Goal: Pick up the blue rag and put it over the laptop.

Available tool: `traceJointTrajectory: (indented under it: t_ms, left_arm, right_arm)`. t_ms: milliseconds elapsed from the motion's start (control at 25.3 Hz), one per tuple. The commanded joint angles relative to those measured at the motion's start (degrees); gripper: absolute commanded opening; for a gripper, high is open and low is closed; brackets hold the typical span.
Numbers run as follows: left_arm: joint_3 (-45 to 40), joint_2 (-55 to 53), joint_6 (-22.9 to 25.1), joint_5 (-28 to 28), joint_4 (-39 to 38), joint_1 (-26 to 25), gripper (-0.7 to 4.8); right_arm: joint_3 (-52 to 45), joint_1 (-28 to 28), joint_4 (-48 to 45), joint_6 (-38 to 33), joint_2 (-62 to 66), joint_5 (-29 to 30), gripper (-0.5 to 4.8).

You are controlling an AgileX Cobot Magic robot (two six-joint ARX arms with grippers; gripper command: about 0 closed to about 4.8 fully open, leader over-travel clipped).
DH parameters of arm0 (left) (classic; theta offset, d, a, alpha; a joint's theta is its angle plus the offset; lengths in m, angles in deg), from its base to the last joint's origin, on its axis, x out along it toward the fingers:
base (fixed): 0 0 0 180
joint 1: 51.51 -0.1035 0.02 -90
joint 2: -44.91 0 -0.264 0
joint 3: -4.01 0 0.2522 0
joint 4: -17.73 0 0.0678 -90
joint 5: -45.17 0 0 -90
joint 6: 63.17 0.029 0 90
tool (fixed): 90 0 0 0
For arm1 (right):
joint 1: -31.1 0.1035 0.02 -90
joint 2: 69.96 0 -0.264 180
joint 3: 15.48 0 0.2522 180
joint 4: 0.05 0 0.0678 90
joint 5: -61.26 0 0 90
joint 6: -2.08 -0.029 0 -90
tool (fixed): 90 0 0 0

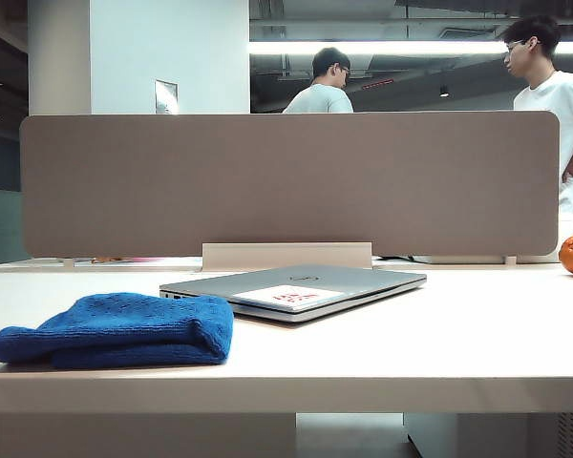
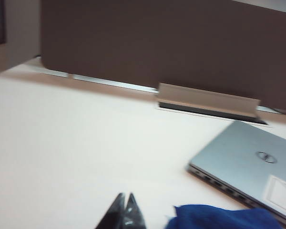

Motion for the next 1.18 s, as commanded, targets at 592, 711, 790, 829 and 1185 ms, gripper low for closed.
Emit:
traceJointTrajectory:
  t_ms: [592,711,790,829,1185]
  left_arm:
    - [7.1,-0.61,-1.27,-7.65,-6.19,0.02,-0.06]
    - [9.51,-3.23,-1.27,-7.69,-6.99,0.02,-0.06]
    - [11.52,-6.78,-1.27,-7.98,-6.93,0.02,-0.06]
    - [12.7,-9.14,-1.25,-8.31,-6.91,0.02,-0.06]
    - [19.93,-25.35,-1.29,-13.92,-6.75,0.02,-0.06]
  right_arm:
    - [-0.17,0.0,-0.94,-1.2,-0.13,1.18,0.0]
    - [-0.17,-0.02,-0.94,-1.2,-0.13,1.31,0.0]
    - [-0.17,-0.02,-0.94,-1.2,-0.13,1.31,0.0]
    - [-0.17,-0.02,-0.94,-1.2,-0.13,1.31,0.0]
    - [-0.17,-0.04,-0.96,-1.18,-0.13,1.27,0.0]
